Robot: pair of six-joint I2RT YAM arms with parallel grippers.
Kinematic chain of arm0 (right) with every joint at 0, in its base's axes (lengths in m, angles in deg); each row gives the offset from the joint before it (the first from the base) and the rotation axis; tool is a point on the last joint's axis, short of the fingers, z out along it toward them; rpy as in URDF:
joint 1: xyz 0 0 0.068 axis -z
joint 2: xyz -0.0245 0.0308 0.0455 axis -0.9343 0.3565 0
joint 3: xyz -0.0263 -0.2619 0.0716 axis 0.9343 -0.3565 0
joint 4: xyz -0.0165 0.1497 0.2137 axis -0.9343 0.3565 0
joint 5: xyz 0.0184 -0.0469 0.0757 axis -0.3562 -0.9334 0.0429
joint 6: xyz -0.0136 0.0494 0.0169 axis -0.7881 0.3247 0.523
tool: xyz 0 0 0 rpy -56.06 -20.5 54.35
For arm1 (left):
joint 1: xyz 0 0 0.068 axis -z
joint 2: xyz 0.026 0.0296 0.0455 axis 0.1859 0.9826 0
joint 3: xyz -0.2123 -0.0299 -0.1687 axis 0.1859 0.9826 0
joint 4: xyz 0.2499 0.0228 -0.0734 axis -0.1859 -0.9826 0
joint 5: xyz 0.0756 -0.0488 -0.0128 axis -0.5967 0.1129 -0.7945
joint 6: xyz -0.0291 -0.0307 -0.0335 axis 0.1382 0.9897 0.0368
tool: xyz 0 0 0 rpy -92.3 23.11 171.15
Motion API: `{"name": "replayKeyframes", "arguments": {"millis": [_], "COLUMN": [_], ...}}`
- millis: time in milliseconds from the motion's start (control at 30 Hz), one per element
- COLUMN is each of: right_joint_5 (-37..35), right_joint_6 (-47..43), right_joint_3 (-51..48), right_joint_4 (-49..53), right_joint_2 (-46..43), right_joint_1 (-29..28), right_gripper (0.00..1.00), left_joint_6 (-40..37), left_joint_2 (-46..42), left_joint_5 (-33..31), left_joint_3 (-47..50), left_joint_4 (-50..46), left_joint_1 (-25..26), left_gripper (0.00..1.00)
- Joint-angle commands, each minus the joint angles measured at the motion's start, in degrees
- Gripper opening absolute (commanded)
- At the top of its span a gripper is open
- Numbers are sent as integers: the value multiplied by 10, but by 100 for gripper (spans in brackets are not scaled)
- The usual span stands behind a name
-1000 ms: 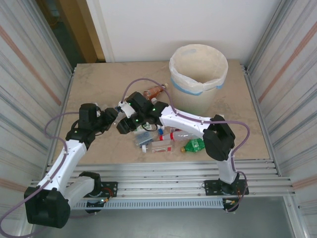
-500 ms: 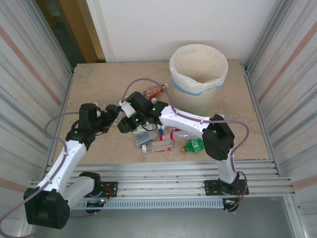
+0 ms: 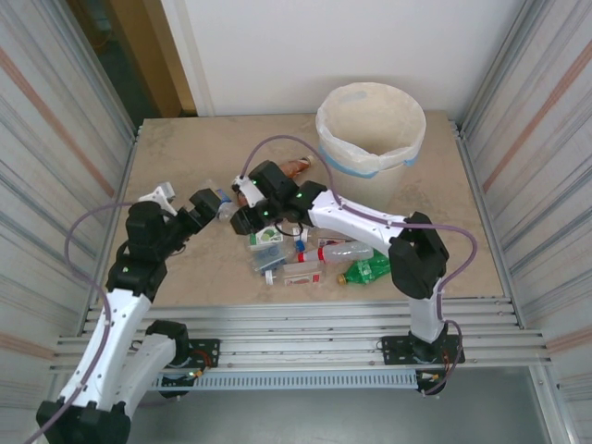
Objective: Put the plastic bottles in the bin
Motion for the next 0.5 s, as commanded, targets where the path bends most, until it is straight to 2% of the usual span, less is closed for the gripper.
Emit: {"name": "replayKeyframes", "arguments": {"millis": [0,300,467], "right_joint_5": [-34,-150,-168], "right_joint_6": [5,-60,-67], "right_joint_3": [0,54,69], "right_joint_4": [19,104,131], "right_joint_2": [-58,-145,-202], "right_joint_1": [20,57,120], "right_gripper": [0,0,0], "left_joint_6": [-53,-84,-87], "left_joint_2": [-42,-108,-103], "left_joint_5": [-12,-64,-68], "left_joint_3": [10,44,52], "left_joint_4": [34,37,37], "left_joint_1": [3,3,3], "left_gripper": [99,99,99]}}
